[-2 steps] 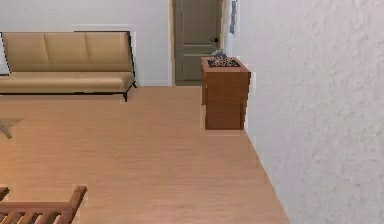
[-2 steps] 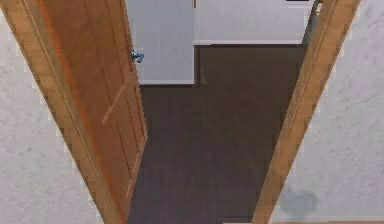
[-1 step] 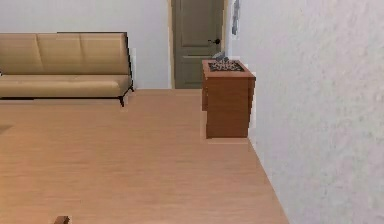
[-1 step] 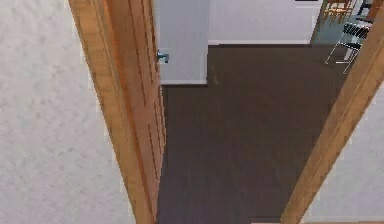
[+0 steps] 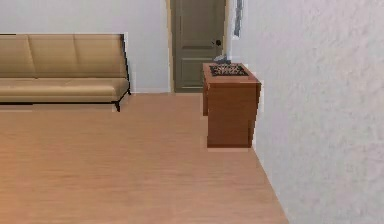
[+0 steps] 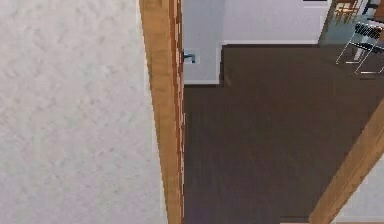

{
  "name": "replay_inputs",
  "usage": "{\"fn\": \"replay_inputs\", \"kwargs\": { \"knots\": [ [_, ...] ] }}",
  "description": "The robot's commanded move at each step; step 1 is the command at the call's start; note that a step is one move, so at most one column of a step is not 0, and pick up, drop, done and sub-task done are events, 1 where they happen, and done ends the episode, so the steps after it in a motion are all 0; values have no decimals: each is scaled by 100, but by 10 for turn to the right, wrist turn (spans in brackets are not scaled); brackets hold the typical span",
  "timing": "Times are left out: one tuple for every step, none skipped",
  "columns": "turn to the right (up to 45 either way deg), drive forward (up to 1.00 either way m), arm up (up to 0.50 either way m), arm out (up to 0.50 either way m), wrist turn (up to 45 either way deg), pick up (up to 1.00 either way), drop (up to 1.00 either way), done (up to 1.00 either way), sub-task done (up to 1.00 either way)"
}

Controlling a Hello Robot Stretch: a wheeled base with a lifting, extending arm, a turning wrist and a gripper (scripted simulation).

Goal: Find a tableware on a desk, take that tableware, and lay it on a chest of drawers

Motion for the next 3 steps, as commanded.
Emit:
{"fn": "replay_inputs", "kwargs": {
  "knots": [
    [60,0,0,0,0,0,0,0,0],
    [0,100,0,0,0,0,0,0,0],
    [90,0,0,0,0,0,0,0,0]
  ]
}}
